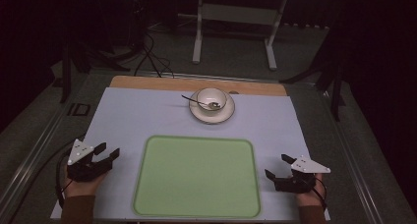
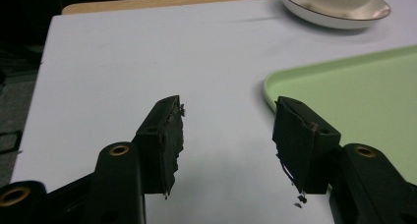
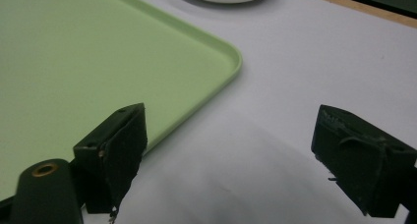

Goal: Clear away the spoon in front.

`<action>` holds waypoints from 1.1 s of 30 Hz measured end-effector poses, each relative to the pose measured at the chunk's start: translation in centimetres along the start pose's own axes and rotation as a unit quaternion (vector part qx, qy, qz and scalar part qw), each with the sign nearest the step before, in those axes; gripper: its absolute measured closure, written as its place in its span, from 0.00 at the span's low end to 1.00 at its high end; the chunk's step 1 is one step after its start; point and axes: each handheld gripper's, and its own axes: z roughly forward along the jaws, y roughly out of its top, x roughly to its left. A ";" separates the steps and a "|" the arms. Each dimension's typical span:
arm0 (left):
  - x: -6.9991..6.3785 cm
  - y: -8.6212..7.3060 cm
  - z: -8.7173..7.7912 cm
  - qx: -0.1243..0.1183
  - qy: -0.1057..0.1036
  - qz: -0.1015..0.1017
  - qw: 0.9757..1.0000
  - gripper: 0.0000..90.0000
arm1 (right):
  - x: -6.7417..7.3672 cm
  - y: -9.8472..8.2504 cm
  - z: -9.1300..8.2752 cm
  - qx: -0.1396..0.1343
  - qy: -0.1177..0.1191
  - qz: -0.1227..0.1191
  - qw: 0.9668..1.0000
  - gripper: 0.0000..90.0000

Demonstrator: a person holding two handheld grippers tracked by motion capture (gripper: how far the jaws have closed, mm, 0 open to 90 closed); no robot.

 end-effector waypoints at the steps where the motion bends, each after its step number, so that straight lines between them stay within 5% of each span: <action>1: 0.1 0.0 0.0 0.001 0.001 -0.003 1.000 0.48 | 0.0 0.0 0.0 -0.001 -0.001 -0.001 1.000 0.15; 22: 0.2 0.2 1.1 0.017 0.012 -0.001 1.000 0.45 | -0.1 0.1 0.0 -0.005 -0.004 -0.001 1.000 0.15; 33: 0.4 0.9 1.6 0.022 0.014 -0.016 1.000 0.45 | -0.1 0.1 -0.1 -0.010 -0.008 0.000 1.000 0.15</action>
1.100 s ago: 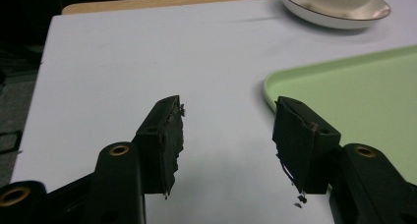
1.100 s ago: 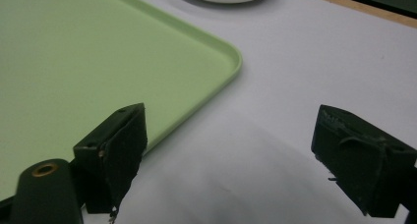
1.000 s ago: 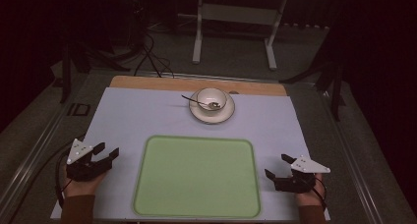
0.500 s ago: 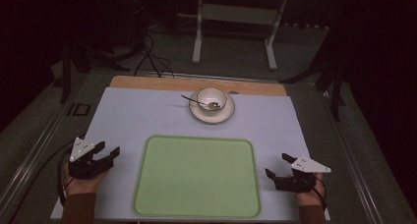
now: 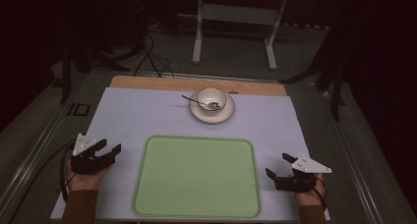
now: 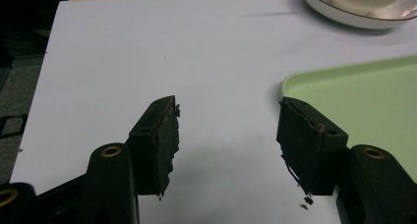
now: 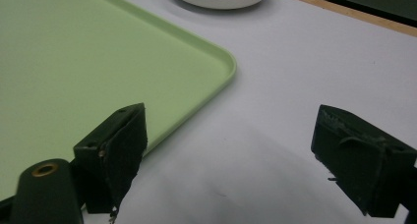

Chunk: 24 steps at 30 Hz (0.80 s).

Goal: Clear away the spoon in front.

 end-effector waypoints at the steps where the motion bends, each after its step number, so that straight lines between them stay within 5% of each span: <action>1: -0.1 0.1 0.0 -0.001 0.000 0.001 1.000 0.45 | 0.0 0.0 0.0 0.001 0.000 0.000 1.000 0.15; 24: -1.8 2.5 0.6 -0.010 -0.028 0.019 0.999 0.45 | 0.0 0.0 -0.2 -0.003 -0.004 0.002 1.000 0.15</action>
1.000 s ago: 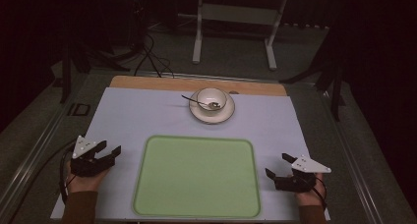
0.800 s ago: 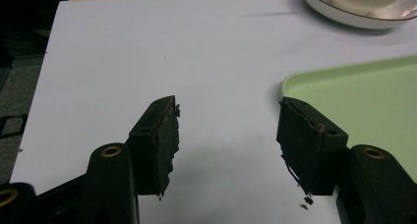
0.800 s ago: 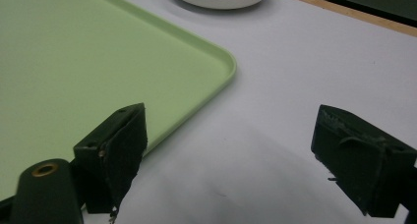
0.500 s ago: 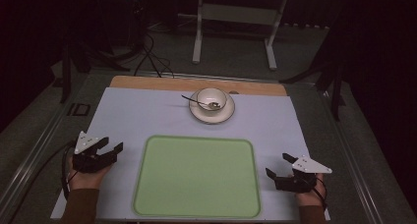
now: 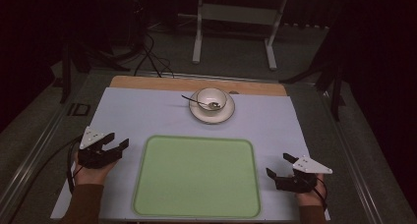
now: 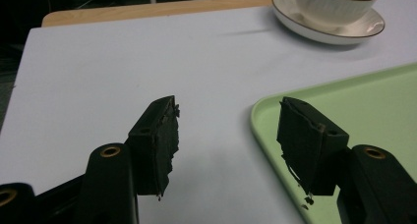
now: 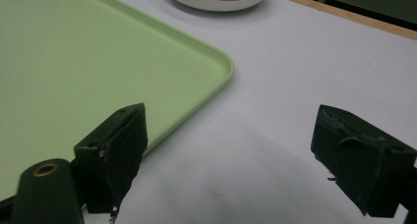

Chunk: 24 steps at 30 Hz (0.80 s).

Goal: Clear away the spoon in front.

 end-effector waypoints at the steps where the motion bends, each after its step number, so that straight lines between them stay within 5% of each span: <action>1: -0.1 0.1 0.1 -0.001 -0.002 0.001 1.000 0.45 | 0.0 0.0 0.0 0.000 0.000 0.000 1.000 0.15; 24: -3.2 4.5 2.4 -0.007 -0.039 0.041 0.998 0.44 | -0.1 0.0 0.0 0.001 0.000 0.000 1.000 0.15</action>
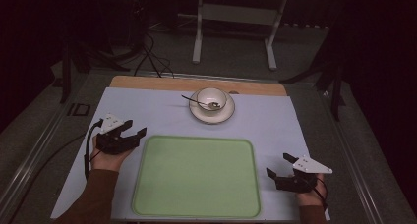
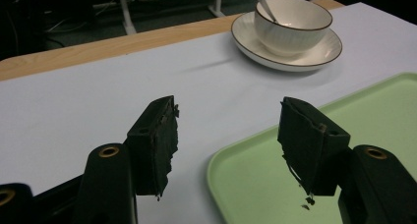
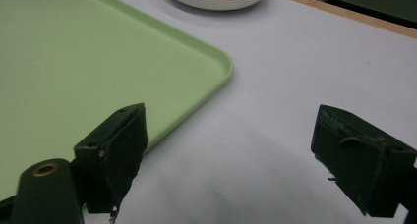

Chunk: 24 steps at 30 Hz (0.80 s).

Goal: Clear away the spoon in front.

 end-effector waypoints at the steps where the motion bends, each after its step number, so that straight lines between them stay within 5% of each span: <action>1: -0.1 0.1 0.1 0.000 -0.001 0.002 1.000 0.44 | 0.0 0.0 0.0 -0.001 0.000 0.000 1.000 0.15; 24: -1.4 3.6 2.9 -0.004 -0.021 0.008 1.000 0.44 | 0.0 0.0 0.0 -0.002 0.000 0.000 1.000 0.15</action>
